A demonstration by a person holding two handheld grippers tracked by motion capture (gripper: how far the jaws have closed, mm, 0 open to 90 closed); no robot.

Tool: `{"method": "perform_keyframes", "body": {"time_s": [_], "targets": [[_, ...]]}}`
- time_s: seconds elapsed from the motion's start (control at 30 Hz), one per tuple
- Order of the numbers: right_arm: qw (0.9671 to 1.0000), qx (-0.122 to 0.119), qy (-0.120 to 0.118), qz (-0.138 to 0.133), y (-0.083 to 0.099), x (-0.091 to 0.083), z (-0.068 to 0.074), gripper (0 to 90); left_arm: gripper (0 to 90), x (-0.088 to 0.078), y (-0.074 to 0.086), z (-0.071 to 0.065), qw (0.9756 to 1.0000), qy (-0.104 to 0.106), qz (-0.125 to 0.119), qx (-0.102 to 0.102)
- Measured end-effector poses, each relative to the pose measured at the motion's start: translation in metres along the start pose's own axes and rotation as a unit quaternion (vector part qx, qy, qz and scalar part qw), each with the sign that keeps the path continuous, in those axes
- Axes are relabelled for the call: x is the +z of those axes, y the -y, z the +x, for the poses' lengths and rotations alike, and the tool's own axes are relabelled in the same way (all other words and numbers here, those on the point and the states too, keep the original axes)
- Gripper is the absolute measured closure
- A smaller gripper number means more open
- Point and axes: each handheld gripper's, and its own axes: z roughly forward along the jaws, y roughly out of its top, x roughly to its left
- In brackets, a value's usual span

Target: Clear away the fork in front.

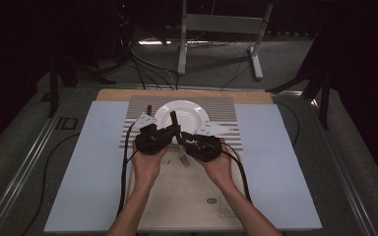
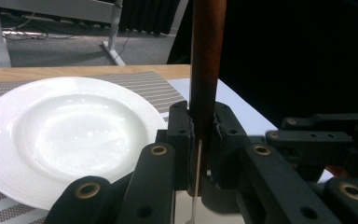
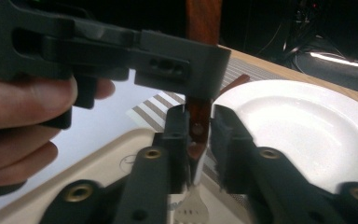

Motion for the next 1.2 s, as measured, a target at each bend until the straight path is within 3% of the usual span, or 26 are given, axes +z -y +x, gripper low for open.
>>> {"method": "perform_keyframes", "body": {"time_s": [0.2, 0.33, 0.5, 1.2], "targets": [[0.9997, 0.000, 0.025, 0.000, 0.002, -0.001, -0.004, 23.8, 80.6, -0.004, -0.004, 0.003, 1.0000, -0.005, -0.001, 0.004], [0.9989, -0.006, 0.047, 0.003, 0.004, -0.002, -0.003, 14.8, 80.6, -0.006, -0.005, 0.004, 1.0000, -0.007, -0.002, 0.004], [0.9983, -0.015, 0.056, 0.006, 0.008, -0.004, -0.005, 13.5, 80.6, -0.009, -0.006, 0.006, 1.0000, -0.007, -0.001, 0.006], [0.9962, 0.006, 0.087, -0.002, 0.018, -0.026, -0.028, 12.1, 80.5, -0.019, -0.016, 0.010, 0.9995, 0.006, 0.015, 0.029]]}}
